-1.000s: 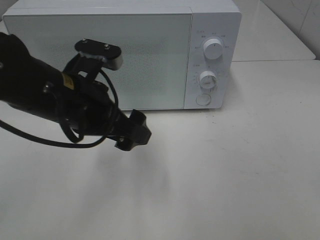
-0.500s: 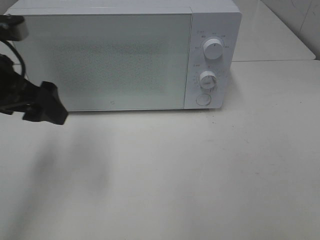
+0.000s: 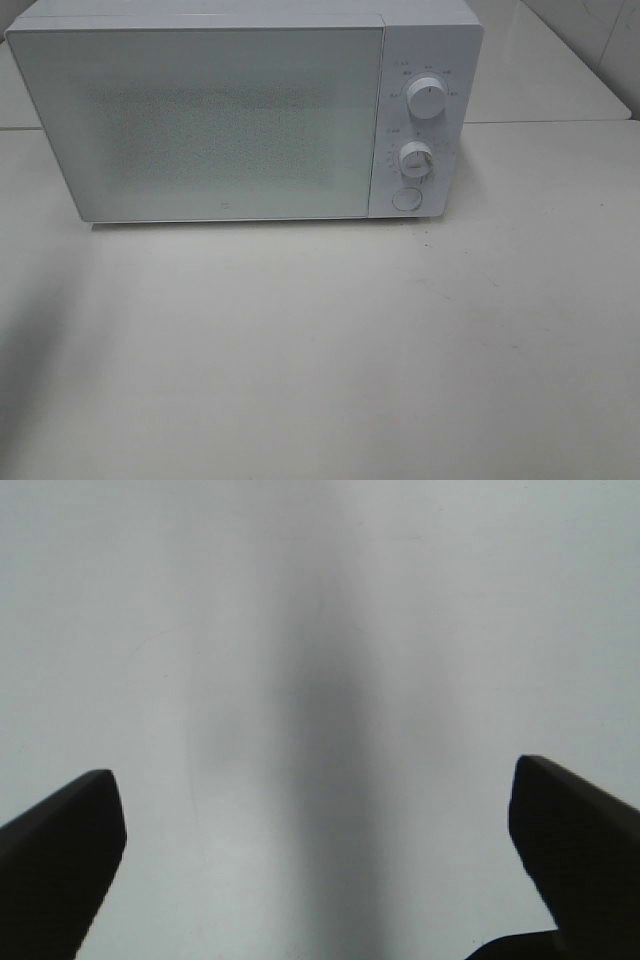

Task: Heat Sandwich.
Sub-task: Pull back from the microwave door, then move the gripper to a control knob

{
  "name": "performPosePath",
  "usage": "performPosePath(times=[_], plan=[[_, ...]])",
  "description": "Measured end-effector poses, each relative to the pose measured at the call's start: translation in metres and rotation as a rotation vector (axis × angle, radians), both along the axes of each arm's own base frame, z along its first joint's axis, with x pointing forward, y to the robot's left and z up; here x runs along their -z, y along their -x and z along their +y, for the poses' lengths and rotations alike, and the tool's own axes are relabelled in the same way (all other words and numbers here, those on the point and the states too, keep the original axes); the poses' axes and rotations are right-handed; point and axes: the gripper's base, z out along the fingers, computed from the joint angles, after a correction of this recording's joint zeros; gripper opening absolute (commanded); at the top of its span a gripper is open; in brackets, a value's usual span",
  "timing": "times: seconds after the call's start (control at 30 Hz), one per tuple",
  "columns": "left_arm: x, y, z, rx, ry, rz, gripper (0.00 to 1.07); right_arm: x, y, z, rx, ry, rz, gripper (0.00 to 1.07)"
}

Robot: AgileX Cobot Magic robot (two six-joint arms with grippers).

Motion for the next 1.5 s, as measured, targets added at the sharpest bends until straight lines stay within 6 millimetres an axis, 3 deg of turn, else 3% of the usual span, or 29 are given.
performPosePath(times=[0.07, 0.5, 1.03, 1.3, 1.5], plan=[[0.000, 0.010, 0.009, -0.046, 0.002, -0.005, 1.01, 0.000, 0.000, 0.000, 0.000, 0.000, 0.000, 0.76], [0.000, 0.059, 0.006, -0.032, -0.009, 0.025, 1.01, 0.000, 0.000, 0.000, 0.000, 0.000, 0.001, 0.76], [-0.005, 0.149, 0.001, -0.029, -0.039, -0.290, 1.01, 0.000, 0.000, 0.000, 0.000, 0.000, 0.000, 0.76], [-0.009, 0.168, -0.001, -0.029, -0.049, -0.391, 1.01, 0.000, 0.000, 0.000, 0.000, 0.000, 0.000, 0.76], [0.008, 0.172, -0.001, -0.027, -0.050, -0.347, 1.01, 0.000, 0.000, 0.000, 0.000, 0.000, 0.000, 0.76]])
